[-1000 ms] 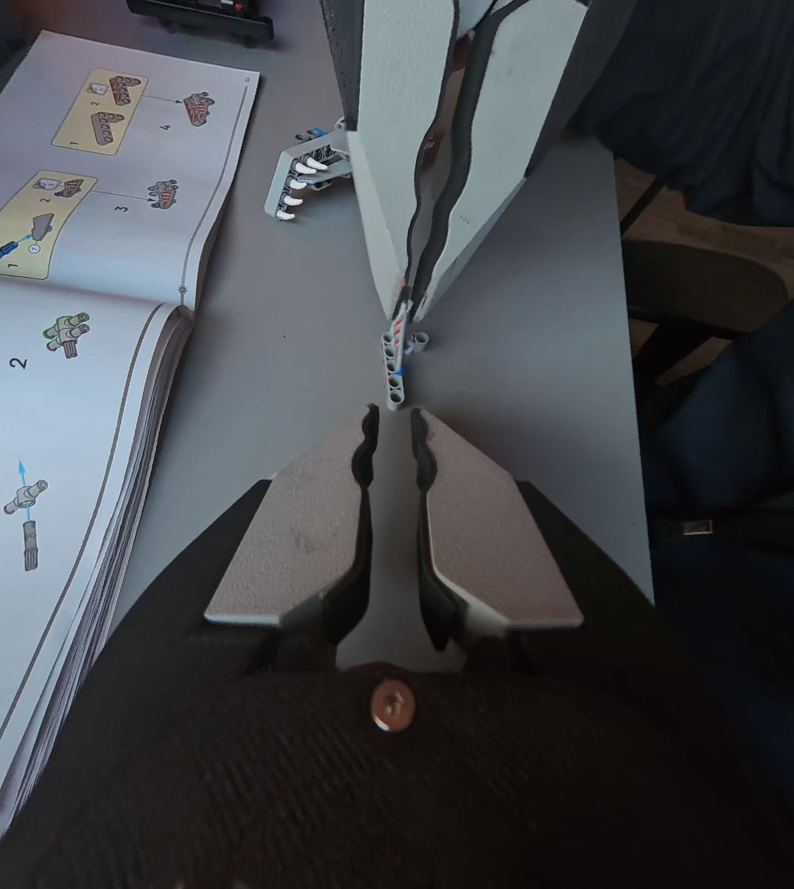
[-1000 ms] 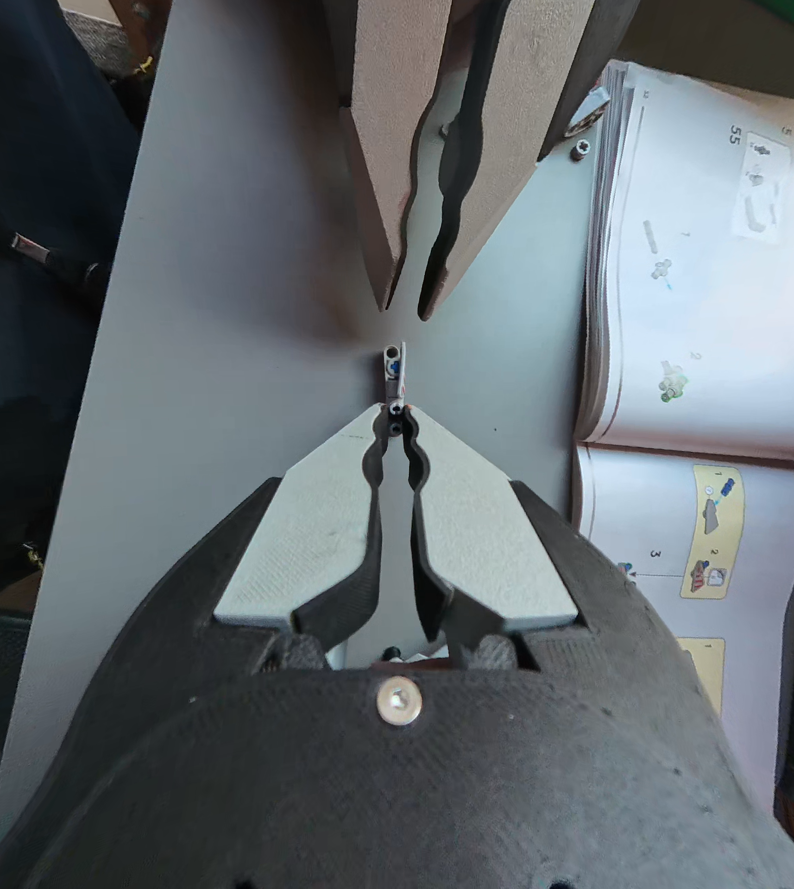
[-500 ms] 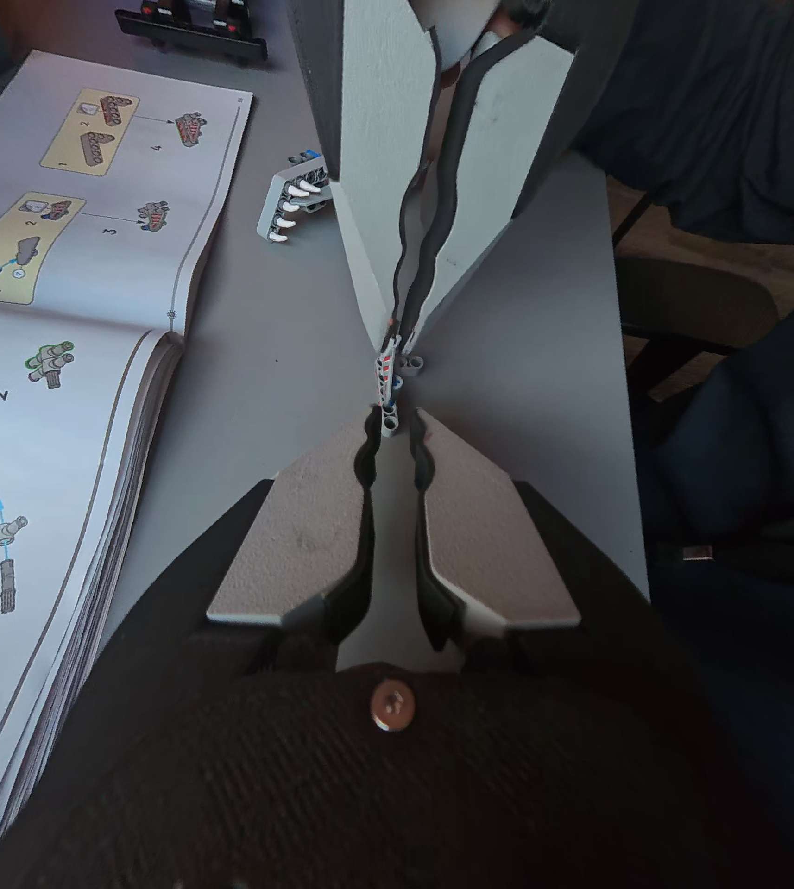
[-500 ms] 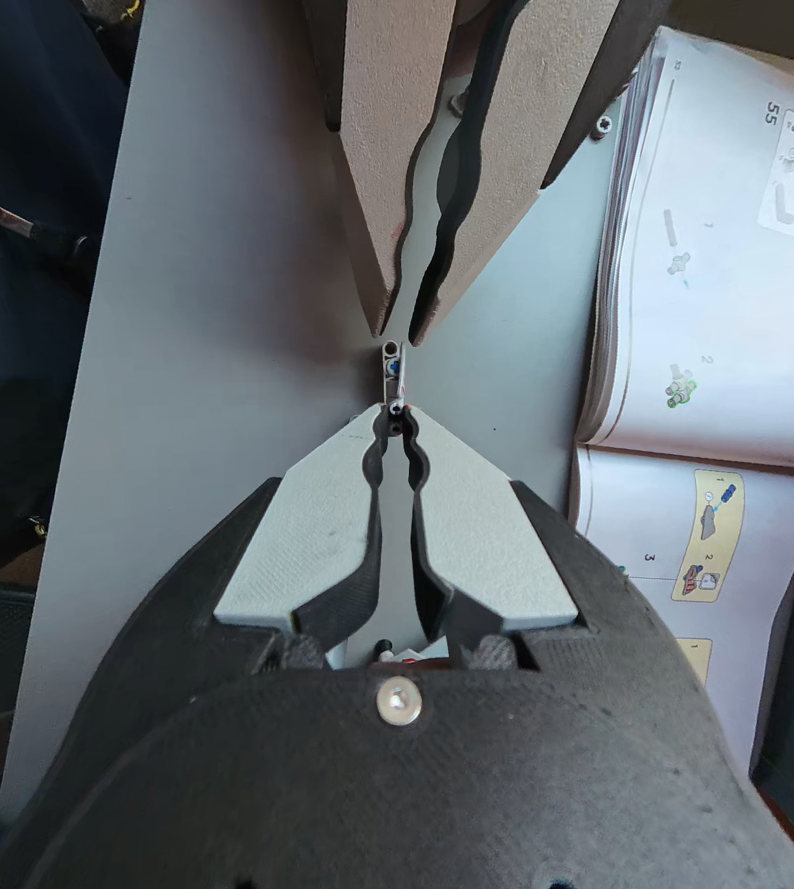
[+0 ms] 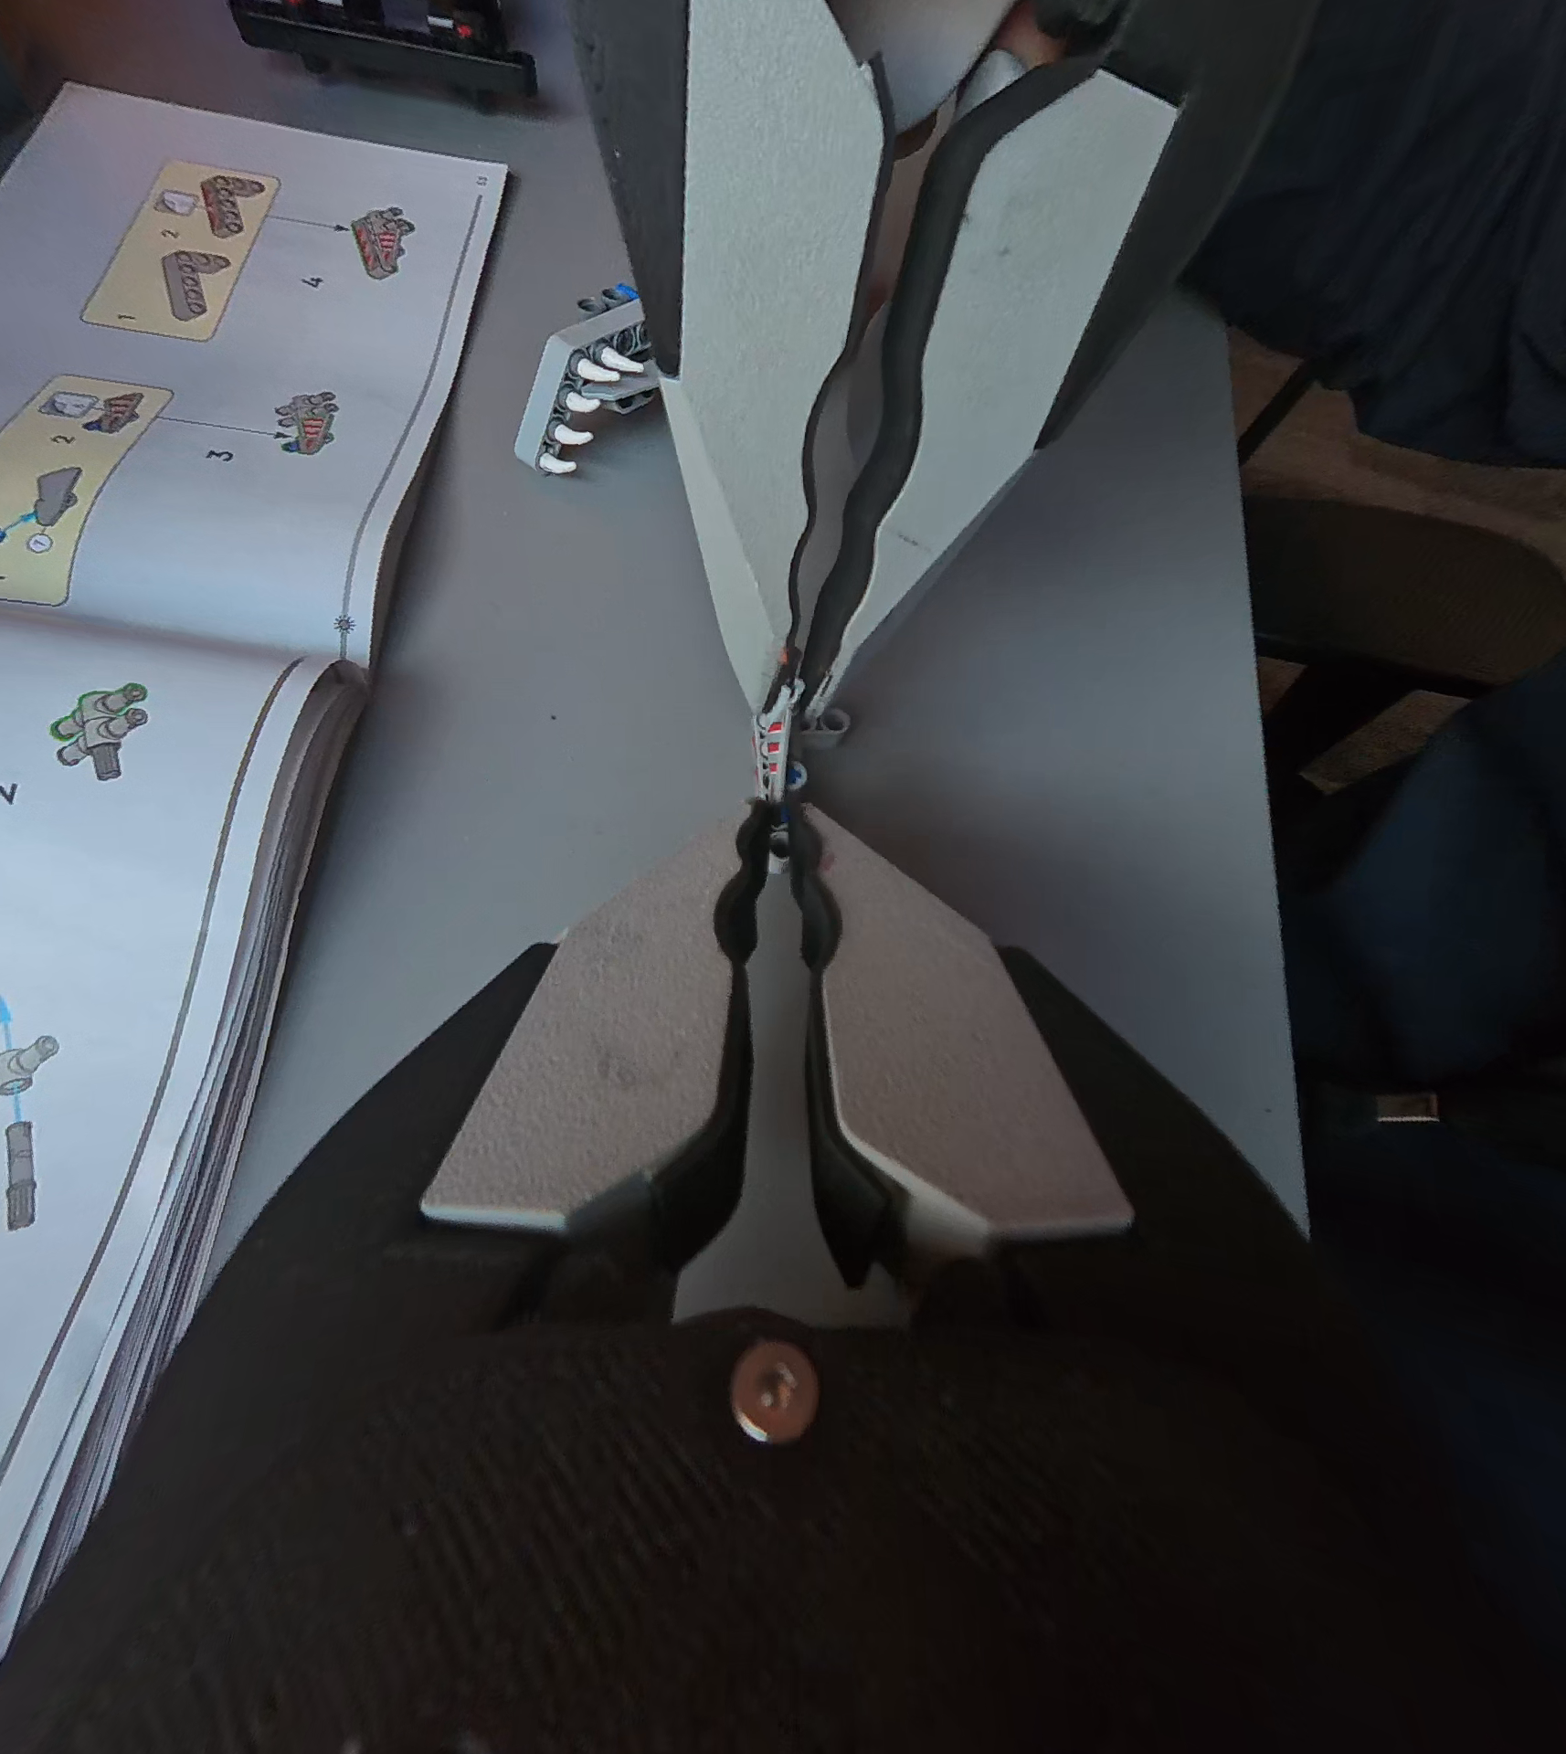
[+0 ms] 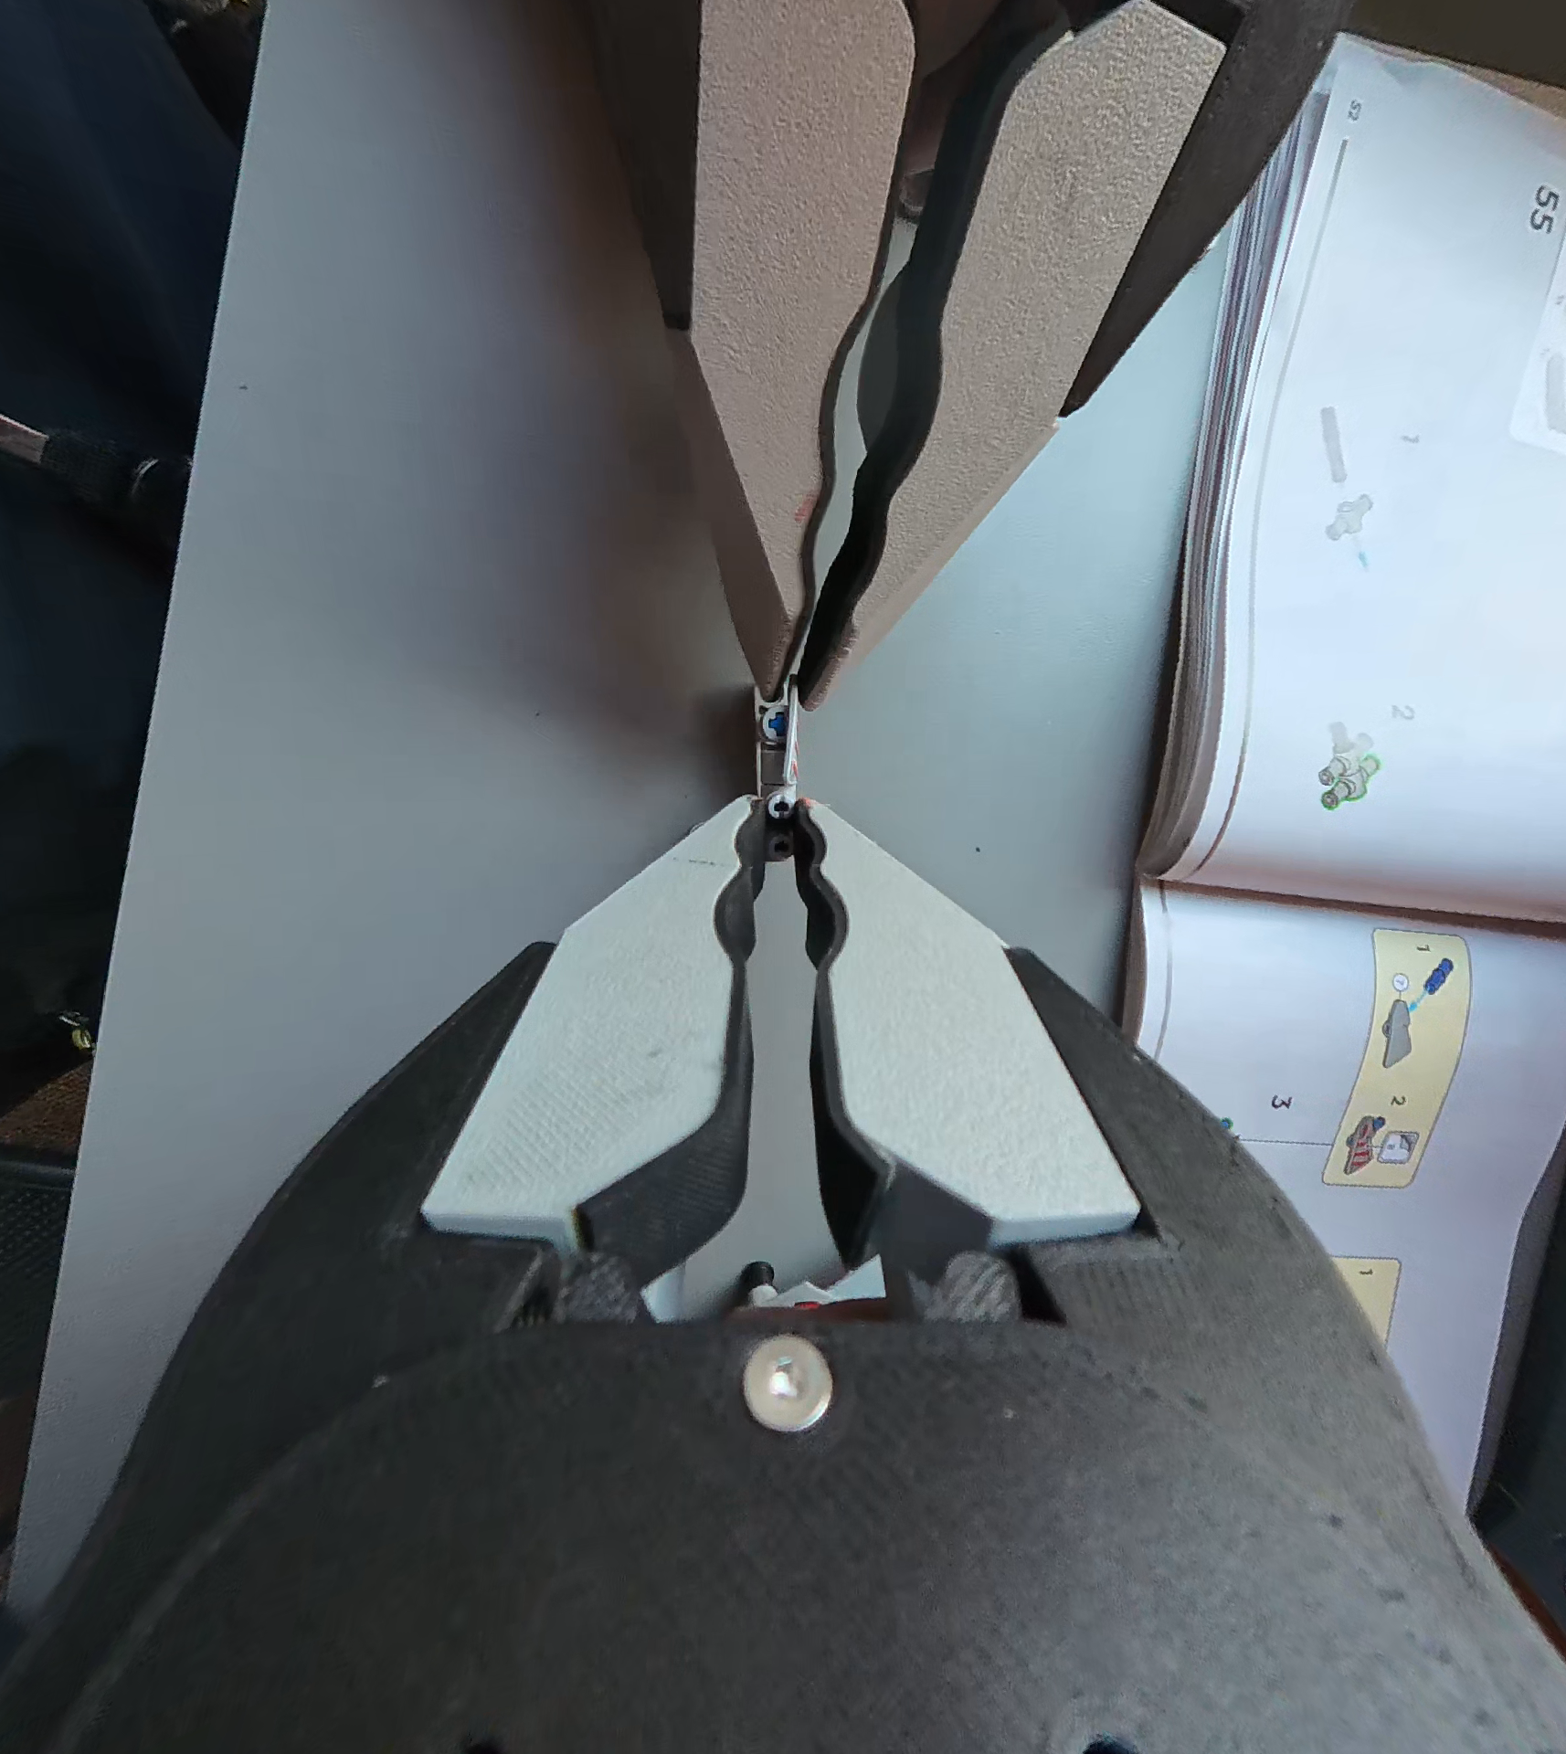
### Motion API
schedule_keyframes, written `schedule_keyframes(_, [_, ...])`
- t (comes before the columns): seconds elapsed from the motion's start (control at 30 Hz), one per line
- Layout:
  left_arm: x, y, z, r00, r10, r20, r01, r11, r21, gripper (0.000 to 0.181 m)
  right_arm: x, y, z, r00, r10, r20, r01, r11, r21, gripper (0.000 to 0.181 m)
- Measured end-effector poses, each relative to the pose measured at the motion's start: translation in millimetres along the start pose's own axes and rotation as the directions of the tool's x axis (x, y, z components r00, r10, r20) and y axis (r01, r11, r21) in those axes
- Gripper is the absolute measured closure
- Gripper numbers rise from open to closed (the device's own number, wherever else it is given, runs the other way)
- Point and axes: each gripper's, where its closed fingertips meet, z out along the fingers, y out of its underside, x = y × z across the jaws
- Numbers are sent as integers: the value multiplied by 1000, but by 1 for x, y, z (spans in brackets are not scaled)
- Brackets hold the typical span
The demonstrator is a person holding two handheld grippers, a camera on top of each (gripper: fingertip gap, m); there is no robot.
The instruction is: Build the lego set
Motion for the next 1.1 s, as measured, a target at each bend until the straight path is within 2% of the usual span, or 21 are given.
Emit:
schedule_keyframes(0.53, [-4,1,1,1000,1,20,-1,1000,-11,181,1,1,1,999,-12,-39,11,1000,-23,179])
schedule_keyframes(0.97, [-5,0,2,998,42,41,-41,999,-23,181,1,1,2,999,-14,-46,16,998,55,178])
schedule_keyframes(1.1, [-4,0,3,998,48,47,-47,999,-25,181,2,1,1,999,26,18,-28,994,107,178])
